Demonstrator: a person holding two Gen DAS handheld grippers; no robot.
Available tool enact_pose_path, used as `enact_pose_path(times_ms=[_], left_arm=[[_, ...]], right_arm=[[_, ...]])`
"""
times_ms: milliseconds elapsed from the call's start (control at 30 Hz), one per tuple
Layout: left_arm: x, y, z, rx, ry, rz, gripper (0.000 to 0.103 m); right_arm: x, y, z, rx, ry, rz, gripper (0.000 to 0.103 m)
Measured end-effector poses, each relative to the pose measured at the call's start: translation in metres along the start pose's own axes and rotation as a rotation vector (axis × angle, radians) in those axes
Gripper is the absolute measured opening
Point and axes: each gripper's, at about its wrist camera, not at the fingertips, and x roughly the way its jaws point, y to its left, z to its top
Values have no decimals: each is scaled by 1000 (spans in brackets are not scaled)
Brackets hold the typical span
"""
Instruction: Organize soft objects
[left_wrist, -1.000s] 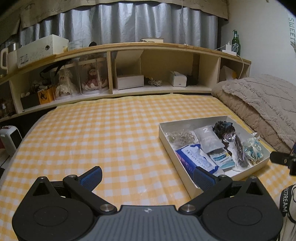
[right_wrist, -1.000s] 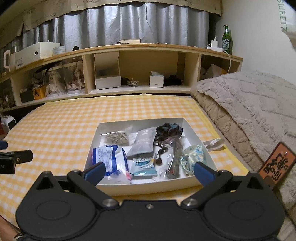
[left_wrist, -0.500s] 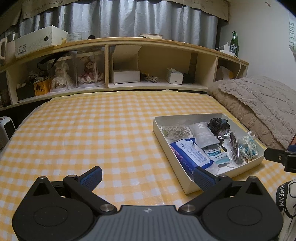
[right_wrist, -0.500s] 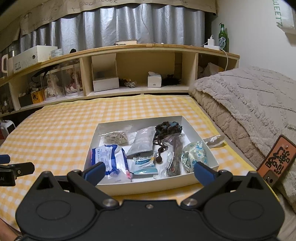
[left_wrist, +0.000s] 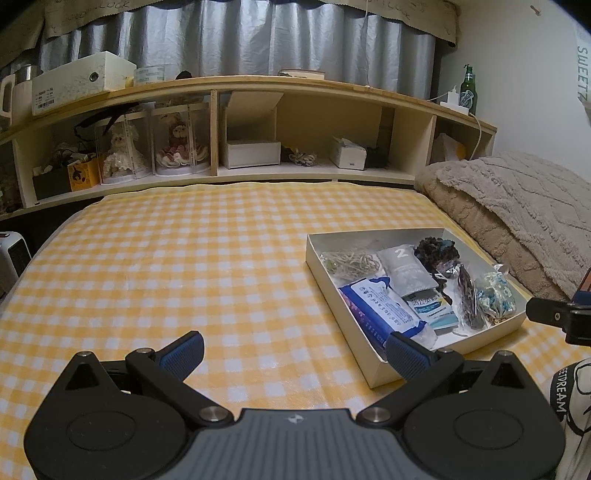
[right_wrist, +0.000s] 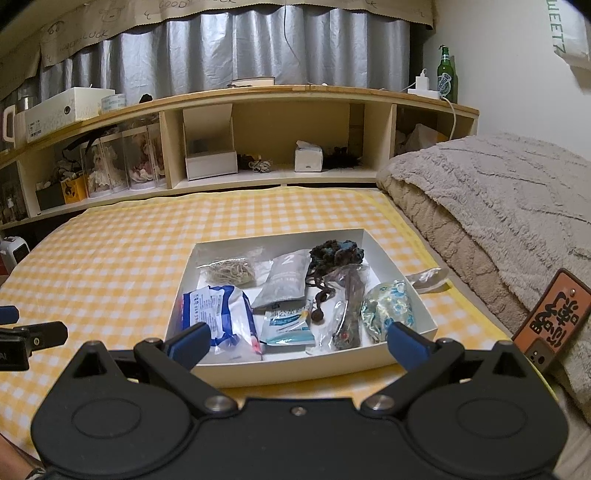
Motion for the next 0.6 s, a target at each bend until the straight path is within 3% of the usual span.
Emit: enact_pose_path(times_ms=[600], left_arm=[[-4,-1,2,1,-5,-3,103]], right_arm=[[0,-1,0,1,-4,4,103]])
